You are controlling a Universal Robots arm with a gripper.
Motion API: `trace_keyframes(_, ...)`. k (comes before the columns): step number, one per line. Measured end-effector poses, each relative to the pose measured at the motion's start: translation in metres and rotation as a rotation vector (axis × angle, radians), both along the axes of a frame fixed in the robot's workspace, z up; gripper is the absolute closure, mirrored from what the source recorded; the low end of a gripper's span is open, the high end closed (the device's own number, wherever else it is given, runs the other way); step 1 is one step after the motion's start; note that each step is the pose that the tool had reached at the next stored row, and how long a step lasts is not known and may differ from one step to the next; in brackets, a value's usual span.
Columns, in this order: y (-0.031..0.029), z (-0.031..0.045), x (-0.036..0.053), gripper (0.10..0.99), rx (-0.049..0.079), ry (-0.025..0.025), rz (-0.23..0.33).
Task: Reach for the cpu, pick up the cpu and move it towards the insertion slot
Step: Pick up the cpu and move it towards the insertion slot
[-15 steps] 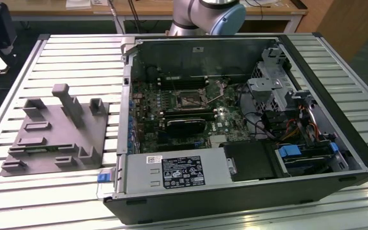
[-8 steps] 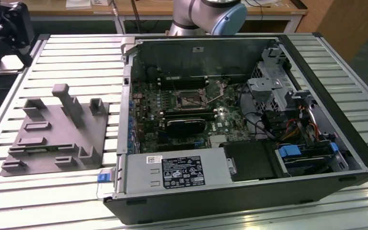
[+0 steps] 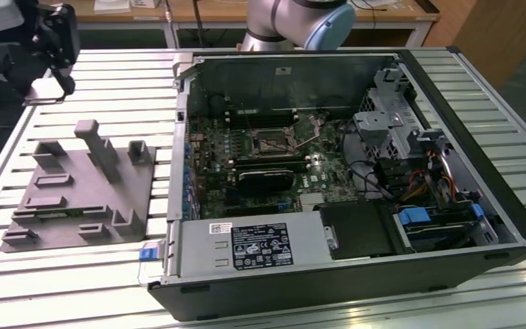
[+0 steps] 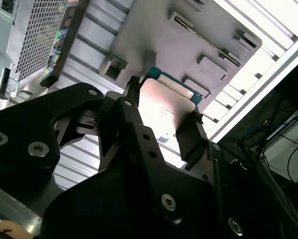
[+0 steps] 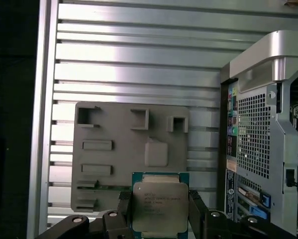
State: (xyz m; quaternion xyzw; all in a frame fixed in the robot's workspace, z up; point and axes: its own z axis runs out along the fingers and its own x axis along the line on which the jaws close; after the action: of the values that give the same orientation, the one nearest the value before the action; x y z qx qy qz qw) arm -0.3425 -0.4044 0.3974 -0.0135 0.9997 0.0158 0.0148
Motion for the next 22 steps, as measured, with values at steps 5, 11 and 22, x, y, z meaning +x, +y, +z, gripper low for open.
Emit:
trace_keyframes(5, 0.0000, 0.0000, 0.0229, 0.545, 0.000, 0.0018, 0.000)
trace_keyframes(11, 0.0000, 0.0000, 0.0503, 0.545, 0.000, 0.0041, 0.000)
trace_keyframes(22, 0.0000, 0.0000, 0.1001, 0.545, 0.000, 0.0091, 0.000)
